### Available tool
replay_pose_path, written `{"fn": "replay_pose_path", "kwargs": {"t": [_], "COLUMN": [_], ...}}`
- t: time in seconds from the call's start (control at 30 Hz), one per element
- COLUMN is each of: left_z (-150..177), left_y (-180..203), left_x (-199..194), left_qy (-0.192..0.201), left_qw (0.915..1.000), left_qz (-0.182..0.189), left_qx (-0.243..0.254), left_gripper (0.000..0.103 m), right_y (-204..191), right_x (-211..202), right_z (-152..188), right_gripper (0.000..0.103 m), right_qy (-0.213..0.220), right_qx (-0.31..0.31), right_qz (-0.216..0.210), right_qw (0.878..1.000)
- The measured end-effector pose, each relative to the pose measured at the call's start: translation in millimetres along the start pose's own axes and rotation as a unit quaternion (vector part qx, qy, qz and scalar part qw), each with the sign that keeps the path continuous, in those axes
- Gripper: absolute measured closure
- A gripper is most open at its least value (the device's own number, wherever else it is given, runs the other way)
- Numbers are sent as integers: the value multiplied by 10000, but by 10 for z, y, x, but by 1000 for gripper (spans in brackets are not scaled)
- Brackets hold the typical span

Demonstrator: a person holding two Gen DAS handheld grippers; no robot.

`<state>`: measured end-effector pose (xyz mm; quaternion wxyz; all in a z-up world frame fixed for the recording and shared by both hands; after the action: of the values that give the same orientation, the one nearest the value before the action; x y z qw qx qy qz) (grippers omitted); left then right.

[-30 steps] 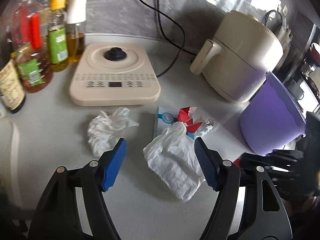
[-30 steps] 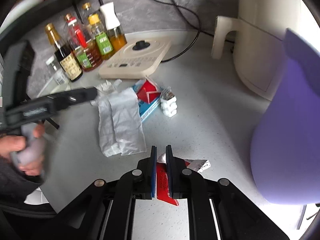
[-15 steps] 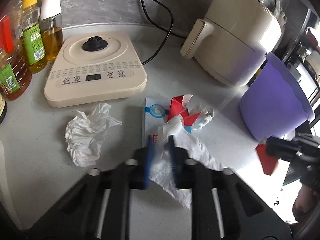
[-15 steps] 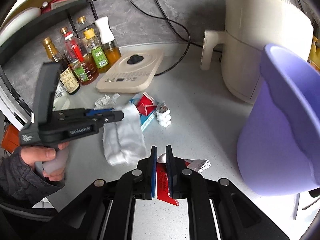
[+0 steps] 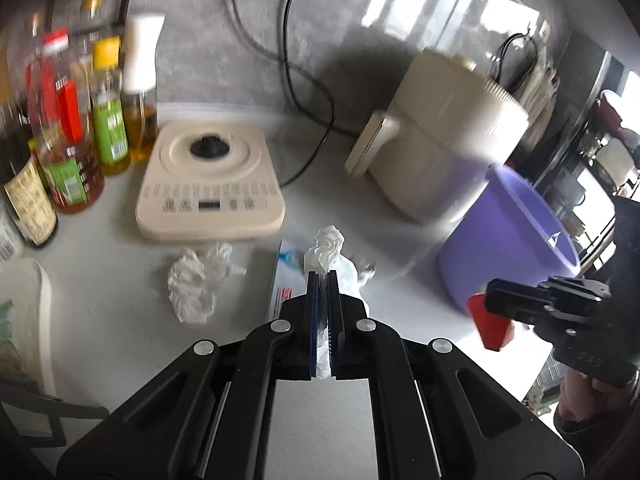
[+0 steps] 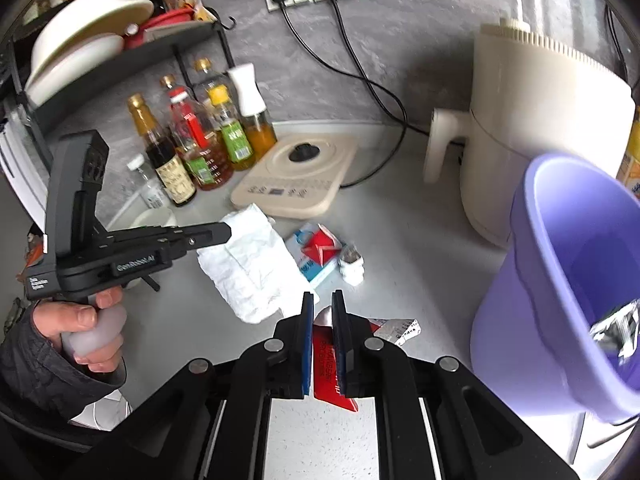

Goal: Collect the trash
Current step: 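Grasp the white plastic bag with the left tool while the right tool grasps the red wrapper, then carry both items over the purple bucket and open both tools to drop them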

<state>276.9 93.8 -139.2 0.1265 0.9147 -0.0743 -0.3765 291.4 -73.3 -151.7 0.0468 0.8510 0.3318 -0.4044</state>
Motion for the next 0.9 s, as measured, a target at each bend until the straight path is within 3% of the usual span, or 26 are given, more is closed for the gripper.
{"fn": "replay_pose_path", "kwargs": {"t": [0.5, 0.77, 0.9], "left_z": [-527, -673, -811], "left_y": [451, 875, 1133], "left_x": [-515, -405, -413], "left_qy": [891, 952, 1102], "left_qw": [9957, 9955, 9936], "left_qz": [-173, 40, 155], "left_qx": [-162, 11, 183], "left_gripper": [98, 98, 98], "right_y": [84, 560, 959], "right_x": [-713, -996, -1189], "right_z": [-559, -676, -747], "right_gripper": [93, 93, 92], "right_qy": [807, 1089, 1370], "right_qx": [-410, -352, -122], "right_qz": [-521, -190, 275], "right_qw": [9945, 9932, 9901]}}
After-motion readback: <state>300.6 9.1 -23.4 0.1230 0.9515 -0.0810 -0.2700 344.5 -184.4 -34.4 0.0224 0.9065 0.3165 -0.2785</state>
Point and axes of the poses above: each gripper's, at about its wrist camera, not at the fingertips, and x roughly the way its jaws point, y to its right, z to its underside, the point moved 7 cm from there along x, roughly the way its jaws point, and after that the axes turned 2 degrees about -z, right-handed, at the moved point
